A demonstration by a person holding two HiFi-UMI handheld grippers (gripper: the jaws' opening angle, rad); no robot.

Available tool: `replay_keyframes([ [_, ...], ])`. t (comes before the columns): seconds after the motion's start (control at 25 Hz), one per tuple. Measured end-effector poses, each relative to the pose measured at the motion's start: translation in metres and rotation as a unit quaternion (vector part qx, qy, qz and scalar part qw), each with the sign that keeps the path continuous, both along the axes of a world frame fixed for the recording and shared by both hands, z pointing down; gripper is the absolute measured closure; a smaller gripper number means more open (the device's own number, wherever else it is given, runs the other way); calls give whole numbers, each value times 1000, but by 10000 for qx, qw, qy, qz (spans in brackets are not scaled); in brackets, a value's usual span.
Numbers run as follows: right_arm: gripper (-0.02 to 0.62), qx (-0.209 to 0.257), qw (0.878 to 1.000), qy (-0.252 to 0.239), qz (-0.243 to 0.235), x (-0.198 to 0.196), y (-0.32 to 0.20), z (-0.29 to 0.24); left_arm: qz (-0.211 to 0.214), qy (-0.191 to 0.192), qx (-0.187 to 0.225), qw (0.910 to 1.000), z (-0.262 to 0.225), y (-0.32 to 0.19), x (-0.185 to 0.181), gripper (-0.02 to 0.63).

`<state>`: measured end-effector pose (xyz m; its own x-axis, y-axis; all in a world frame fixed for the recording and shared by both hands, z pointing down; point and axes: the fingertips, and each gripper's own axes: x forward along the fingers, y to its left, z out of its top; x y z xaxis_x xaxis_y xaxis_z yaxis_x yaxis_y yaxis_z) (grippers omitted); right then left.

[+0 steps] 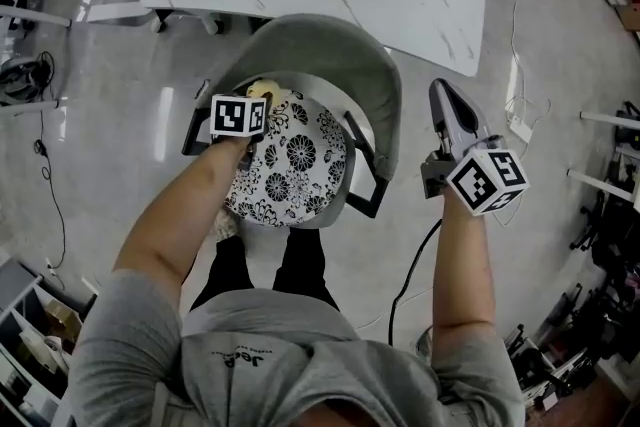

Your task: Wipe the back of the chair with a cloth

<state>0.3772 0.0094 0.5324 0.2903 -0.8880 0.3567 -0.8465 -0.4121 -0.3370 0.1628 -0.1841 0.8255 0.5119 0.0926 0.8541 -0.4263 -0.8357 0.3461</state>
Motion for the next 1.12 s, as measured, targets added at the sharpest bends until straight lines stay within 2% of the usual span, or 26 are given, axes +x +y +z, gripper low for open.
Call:
replay_keyframes([
  [0.2, 592, 5, 9999, 11, -163, -10, -24, 0, -466, -278, 99, 9985, 20, -42, -27, 482],
  [0.52, 592, -54, 9999, 35, -139, 4, -16, 5, -793, -347, 9, 9962, 34, -49, 6, 483],
  [0.84, 592, -122, 9998, -14, 184, 40, 29, 19, -303, -543, 169, 9979, 49, -32, 44, 483],
  [1.12, 592, -165, 9990, -37, 422, 61, 62, 24, 168, -595, 130, 9980, 63, 4, 80, 483],
])
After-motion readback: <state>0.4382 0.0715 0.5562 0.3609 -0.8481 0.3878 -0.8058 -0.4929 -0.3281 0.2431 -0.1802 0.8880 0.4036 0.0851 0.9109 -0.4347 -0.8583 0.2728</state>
